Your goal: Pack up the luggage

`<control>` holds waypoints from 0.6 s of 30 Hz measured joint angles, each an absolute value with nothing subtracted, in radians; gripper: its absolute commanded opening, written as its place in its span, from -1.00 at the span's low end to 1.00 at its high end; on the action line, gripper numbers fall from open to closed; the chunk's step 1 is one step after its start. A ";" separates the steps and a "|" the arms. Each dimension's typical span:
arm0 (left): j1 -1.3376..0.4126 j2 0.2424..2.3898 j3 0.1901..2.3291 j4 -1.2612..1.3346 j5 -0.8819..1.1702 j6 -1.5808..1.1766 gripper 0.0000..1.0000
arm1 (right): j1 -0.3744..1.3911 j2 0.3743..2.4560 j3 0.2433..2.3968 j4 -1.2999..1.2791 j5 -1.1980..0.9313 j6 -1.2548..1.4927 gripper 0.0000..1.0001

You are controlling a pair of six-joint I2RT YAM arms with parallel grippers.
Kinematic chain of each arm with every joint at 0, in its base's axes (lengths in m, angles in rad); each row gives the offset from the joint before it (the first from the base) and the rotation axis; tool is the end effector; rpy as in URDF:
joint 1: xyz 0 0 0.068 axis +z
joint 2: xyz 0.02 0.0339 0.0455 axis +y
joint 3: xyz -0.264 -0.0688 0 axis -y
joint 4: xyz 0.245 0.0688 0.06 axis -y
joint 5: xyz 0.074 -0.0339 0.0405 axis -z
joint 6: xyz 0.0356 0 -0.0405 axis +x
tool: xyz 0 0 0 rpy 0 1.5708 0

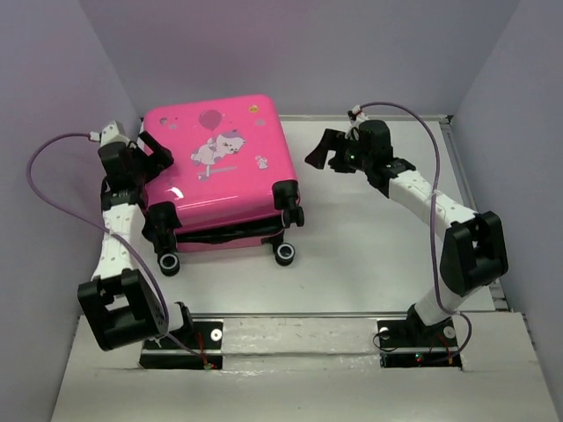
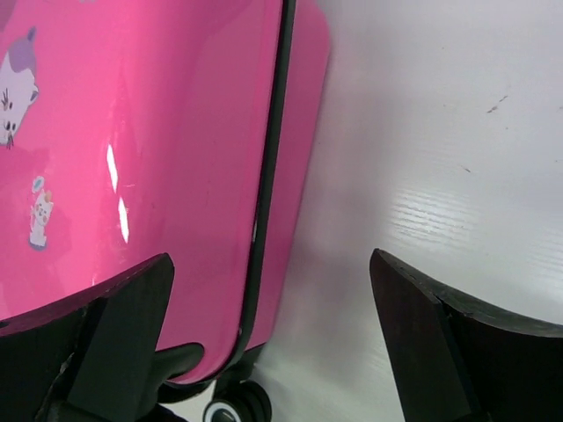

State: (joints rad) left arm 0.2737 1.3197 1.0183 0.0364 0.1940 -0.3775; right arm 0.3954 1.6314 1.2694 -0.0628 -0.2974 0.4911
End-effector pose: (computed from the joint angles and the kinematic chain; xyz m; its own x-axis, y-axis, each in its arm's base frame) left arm 0.3016 0.0775 0.3253 -0.2027 -0.4326 -0.8785 -0.1730 0.8989 -0.4027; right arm 0.3511 0.1578 0.3018 -0.6253 0.2276 -0.7465 -0.3626 0.7622 0.5362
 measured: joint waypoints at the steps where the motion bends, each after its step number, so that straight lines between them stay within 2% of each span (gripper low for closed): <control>1: 0.260 1.296 0.994 0.046 0.189 -0.380 0.98 | 0.378 1.631 1.269 -0.064 -0.312 0.492 1.00; 7: 0.056 1.082 0.813 0.077 0.102 -0.439 0.98 | 0.280 1.620 1.267 -0.083 -0.413 0.474 1.00; 11: -0.102 0.976 0.795 -0.016 0.137 -0.524 0.98 | 0.253 1.568 1.267 -0.153 -0.434 0.421 0.93; 15: -0.186 0.959 0.958 -0.184 0.099 -0.532 0.98 | 0.240 1.458 1.246 -0.220 -0.381 0.366 0.04; 16: -0.189 0.968 1.041 -0.206 0.053 -0.522 0.98 | 0.236 1.404 1.232 -0.233 -0.381 0.367 -0.52; 18: -0.187 0.998 1.168 -0.197 -0.010 -0.507 0.98 | 0.249 1.305 1.209 -0.238 -0.384 0.361 -0.85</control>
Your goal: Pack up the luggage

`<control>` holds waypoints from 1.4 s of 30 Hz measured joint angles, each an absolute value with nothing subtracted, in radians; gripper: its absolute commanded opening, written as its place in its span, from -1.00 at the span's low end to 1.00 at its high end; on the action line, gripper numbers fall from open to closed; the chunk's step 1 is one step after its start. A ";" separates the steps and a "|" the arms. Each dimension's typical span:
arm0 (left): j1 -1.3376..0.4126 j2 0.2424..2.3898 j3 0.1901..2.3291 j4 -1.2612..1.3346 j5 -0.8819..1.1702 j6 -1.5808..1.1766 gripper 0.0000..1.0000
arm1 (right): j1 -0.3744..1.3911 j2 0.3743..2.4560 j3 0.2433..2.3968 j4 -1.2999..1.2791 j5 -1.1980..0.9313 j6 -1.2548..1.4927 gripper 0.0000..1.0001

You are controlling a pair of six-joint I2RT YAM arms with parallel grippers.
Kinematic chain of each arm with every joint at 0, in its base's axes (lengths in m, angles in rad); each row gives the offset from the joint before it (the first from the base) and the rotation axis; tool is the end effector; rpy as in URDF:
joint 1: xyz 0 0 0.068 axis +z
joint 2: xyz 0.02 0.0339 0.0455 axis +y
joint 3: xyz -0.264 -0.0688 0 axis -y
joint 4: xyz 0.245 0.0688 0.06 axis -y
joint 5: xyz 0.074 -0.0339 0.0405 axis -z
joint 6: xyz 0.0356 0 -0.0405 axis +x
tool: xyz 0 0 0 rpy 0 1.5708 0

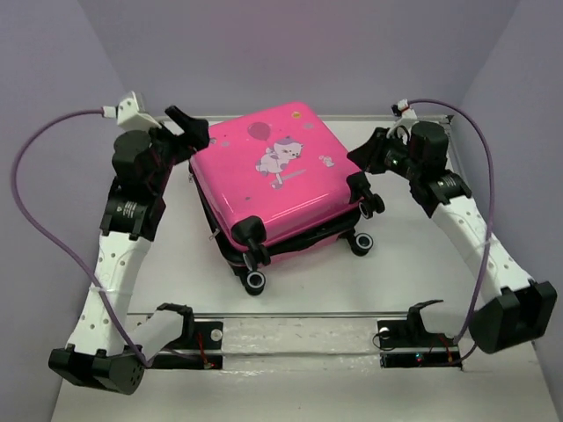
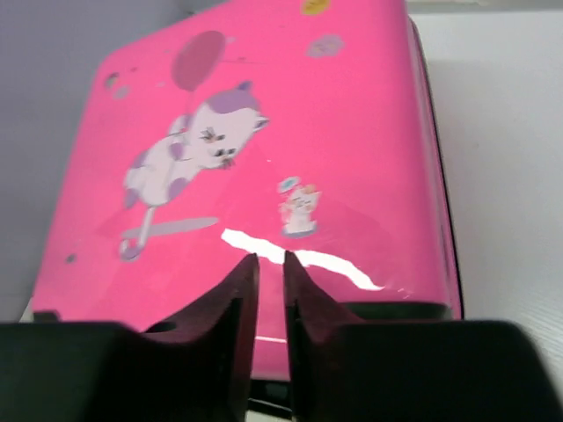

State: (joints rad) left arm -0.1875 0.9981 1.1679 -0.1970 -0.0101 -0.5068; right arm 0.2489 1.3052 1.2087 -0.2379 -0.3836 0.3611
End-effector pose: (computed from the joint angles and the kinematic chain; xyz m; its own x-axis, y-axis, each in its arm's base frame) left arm 0.2141 -0.0403 0.4329 -0.1090 -0.4733 -0.8741 0.1413 0.8630 -0.4850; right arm 0.2889 0.0872 0.3692 -0.4993 0.2111 -0.8403 -0.4219 0.7879 0.4486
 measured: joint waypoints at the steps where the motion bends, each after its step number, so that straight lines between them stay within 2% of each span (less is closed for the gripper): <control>1: -0.185 1.037 1.250 -0.181 -0.041 -0.495 0.98 | 0.259 1.261 1.199 -0.233 -0.383 0.369 -0.86; 4: -0.173 1.161 1.443 -0.155 -0.090 -0.464 0.89 | 0.307 1.120 1.129 -0.204 -0.381 0.375 -0.86; 7: -0.154 1.361 1.640 -0.134 -0.107 -0.429 0.53 | 0.347 1.028 1.010 -0.205 -0.361 0.378 -0.86; 8: -0.140 1.470 1.732 -0.148 -0.094 -0.417 0.48 | 0.359 0.996 0.949 -0.216 -0.347 0.380 -0.86; 12: -0.075 1.844 2.019 -0.167 -0.028 -0.382 0.49 | 0.393 0.952 0.773 -0.311 -0.292 0.410 -0.86; 19: 0.034 2.366 2.402 -0.281 0.185 -0.396 0.61 | 0.527 1.024 0.664 -0.358 -0.231 0.458 -0.86; 25: 0.070 2.481 2.432 -0.259 0.303 -0.413 0.63 | 0.553 1.137 0.664 -0.327 -0.167 0.448 -0.86; 34: 0.027 2.526 2.416 -0.170 0.456 -0.401 0.58 | 0.546 1.291 0.776 -0.303 -0.069 0.449 -0.86; 38: 0.010 2.503 2.269 -0.123 0.474 -0.399 0.57 | 0.539 1.365 0.839 -0.283 -0.032 0.450 -0.86; 42: 0.035 2.347 2.007 -0.022 0.402 -0.397 0.57 | 0.507 1.424 0.892 -0.281 -0.030 0.430 -0.86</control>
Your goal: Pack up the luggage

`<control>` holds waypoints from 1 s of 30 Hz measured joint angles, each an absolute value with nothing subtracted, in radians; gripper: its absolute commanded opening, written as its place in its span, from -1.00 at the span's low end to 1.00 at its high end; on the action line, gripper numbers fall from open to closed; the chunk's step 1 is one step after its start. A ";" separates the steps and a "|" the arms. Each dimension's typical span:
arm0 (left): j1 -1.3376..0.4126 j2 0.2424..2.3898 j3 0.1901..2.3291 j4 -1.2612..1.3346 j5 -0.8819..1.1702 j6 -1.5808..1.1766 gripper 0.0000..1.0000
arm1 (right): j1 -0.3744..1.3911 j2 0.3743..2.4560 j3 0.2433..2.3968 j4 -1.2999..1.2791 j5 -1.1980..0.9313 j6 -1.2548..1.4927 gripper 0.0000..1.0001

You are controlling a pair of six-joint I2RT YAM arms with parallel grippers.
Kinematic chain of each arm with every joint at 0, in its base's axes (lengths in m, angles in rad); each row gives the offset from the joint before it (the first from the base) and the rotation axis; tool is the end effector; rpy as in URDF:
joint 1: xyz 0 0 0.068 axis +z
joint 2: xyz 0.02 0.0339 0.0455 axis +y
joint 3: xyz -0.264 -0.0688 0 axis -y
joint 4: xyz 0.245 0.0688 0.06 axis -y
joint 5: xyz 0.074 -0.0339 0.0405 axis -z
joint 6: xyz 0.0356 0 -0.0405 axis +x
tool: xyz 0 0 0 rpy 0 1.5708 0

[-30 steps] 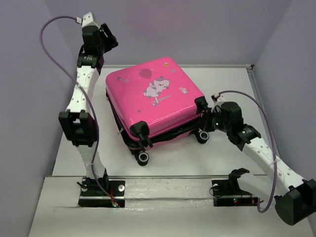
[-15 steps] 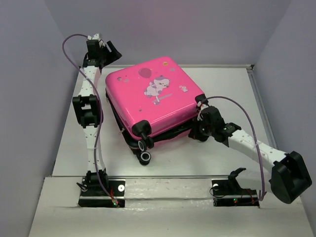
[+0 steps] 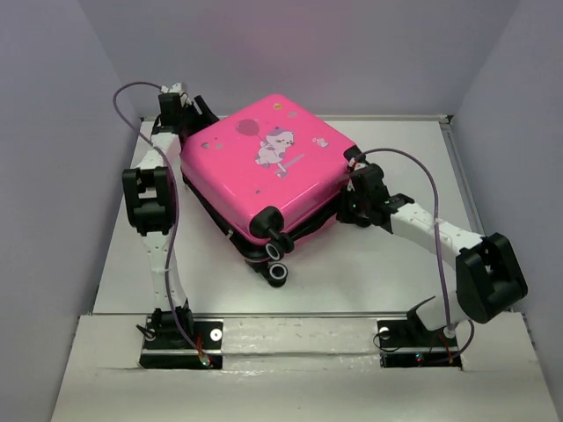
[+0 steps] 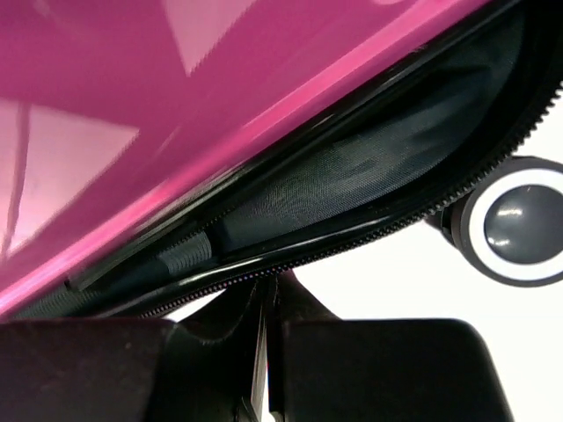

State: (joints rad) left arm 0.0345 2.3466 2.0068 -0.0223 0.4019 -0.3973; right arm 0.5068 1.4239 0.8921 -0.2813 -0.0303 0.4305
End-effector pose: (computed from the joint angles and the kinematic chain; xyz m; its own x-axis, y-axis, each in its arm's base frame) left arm 0.5559 0.0053 0.2391 -0.4556 -0.3720 -0.8087 0.1709 0.8550 -0.4896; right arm 0.2602 0.1457 0.2225 -0.7872 0.0401 -0.6154 -0.1924 0.9321 0.3068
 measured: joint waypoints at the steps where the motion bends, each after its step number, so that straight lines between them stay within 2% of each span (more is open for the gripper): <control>1: 0.044 2.304 1.940 0.001 0.382 -0.398 0.57 | 0.491 1.447 0.916 -0.284 -0.041 0.418 -0.86; 8: 0.103 1.986 1.481 0.105 0.168 -0.426 0.57 | 0.399 1.597 1.076 -0.325 -0.128 0.366 -0.86; 12: 0.124 1.819 1.312 0.117 0.123 -0.449 0.57 | 0.353 1.722 1.219 -0.332 -0.155 0.356 -0.86; 15: 0.114 1.598 1.155 0.129 0.121 -0.465 0.57 | 0.333 1.849 1.369 -0.342 -0.181 0.355 -0.72; 16: 0.111 1.542 1.118 0.135 0.124 -0.466 0.57 | 0.331 1.888 1.427 -0.353 -0.184 0.355 -0.61; 17: 0.104 1.446 1.044 0.142 0.139 -0.469 0.57 | 0.328 1.941 1.494 -0.362 -0.196 0.358 -0.30; 18: 0.096 1.414 1.018 0.138 0.146 -0.471 0.58 | 0.326 2.001 1.590 -0.377 -0.216 0.359 -0.13; 19: 0.080 1.330 0.944 0.152 0.119 -0.456 0.60 | 0.326 2.053 1.662 -0.389 -0.229 0.365 0.17; 21: 0.091 1.234 0.860 0.153 0.095 -0.456 0.68 | 0.323 2.148 1.823 -0.438 -0.233 0.360 0.46; 22: 0.097 1.163 0.818 0.126 0.076 -0.458 0.76 | 0.316 2.204 1.918 -0.450 -0.247 0.362 0.67; 25: 0.089 1.032 0.805 -0.015 0.059 -0.438 0.86 | 0.310 2.273 2.061 -0.467 -0.299 0.384 0.91; 30: 0.049 1.030 1.039 -0.173 0.051 -0.405 0.88 | 0.312 2.169 2.078 -0.484 -0.334 0.390 0.89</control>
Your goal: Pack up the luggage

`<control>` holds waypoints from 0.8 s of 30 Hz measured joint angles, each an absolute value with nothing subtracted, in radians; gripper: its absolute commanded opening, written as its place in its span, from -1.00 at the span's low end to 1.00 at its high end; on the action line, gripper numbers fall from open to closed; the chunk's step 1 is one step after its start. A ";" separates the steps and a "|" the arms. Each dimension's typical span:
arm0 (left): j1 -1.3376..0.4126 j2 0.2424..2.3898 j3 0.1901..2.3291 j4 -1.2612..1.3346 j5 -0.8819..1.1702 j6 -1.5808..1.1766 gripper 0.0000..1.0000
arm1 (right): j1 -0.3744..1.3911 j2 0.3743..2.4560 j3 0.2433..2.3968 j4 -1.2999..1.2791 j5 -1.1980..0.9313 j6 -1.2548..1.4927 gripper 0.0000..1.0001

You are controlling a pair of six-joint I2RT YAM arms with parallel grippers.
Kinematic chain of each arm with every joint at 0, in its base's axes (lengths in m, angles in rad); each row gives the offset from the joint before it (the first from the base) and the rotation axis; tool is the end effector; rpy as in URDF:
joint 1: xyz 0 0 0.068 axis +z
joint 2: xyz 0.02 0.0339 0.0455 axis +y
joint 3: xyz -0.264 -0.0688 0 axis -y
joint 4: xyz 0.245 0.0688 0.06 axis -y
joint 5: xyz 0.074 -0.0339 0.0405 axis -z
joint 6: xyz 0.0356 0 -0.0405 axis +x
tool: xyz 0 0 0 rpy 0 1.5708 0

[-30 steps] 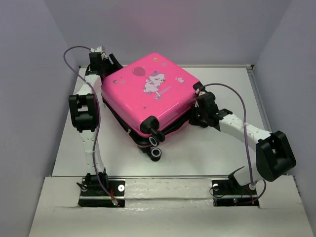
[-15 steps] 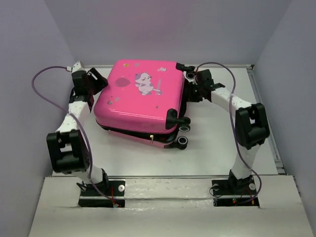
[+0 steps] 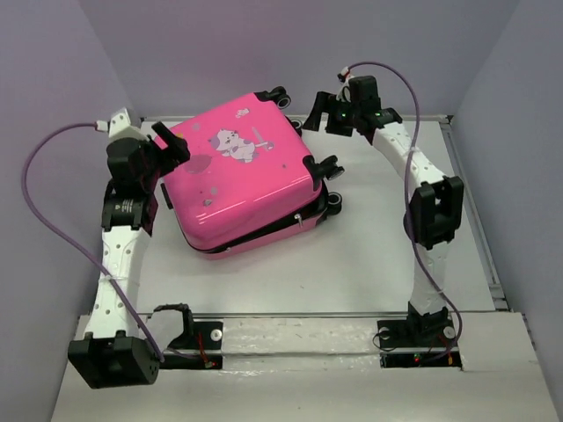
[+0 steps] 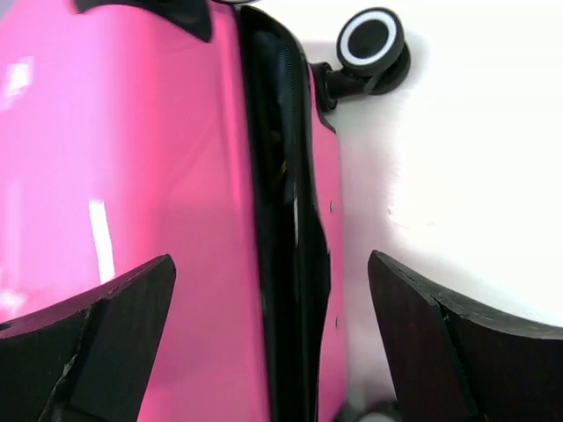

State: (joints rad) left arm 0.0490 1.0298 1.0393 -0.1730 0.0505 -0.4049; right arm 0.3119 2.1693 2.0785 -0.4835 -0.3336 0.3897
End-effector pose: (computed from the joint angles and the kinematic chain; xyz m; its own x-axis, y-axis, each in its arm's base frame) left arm 0.2364 0.0098 0.3843 -0.1498 -0.4012 -0.9036 -0.0633 0.9160 -0.3962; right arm 0.4804 0.1671 0.3107 -0.6878 0.1554 -0.7090 -0.3138 0.8172 0.4835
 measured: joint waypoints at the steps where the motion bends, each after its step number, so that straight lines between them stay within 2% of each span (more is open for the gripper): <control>1: 0.047 1.038 1.096 -0.171 0.048 -0.403 0.89 | 0.310 2.133 2.057 -0.485 -0.329 0.381 0.78; 2: 0.047 1.050 1.155 -0.157 0.046 -0.402 0.89 | 0.305 2.065 2.016 -0.484 -0.323 0.372 0.23; 3: 0.047 1.060 1.204 -0.141 0.046 -0.403 0.89 | 0.300 2.001 1.966 -0.479 -0.316 0.364 -0.12; 4: 0.047 1.077 1.236 -0.125 0.046 -0.406 0.89 | 0.296 1.913 1.896 -0.476 -0.306 0.356 -0.70; 5: 0.047 1.101 1.277 -0.105 0.045 -0.407 0.89 | 0.295 1.863 1.862 -0.460 -0.308 0.346 -0.86; 11: 0.053 1.383 1.515 -0.074 0.046 -0.409 0.89 | 0.334 1.448 1.417 -0.321 -0.308 0.344 -0.86; 14: 0.071 1.644 1.683 -0.106 0.073 -0.404 0.88 | 0.459 1.309 1.201 -0.278 -0.307 0.340 -0.86; 19: 0.104 1.963 1.897 -0.227 0.112 -0.389 0.89 | 0.700 1.222 0.968 -0.252 -0.310 0.337 -0.86; 24: 0.122 2.194 2.195 -0.348 0.141 -0.360 0.89 | 0.748 1.220 0.839 -0.218 -0.306 0.356 -0.86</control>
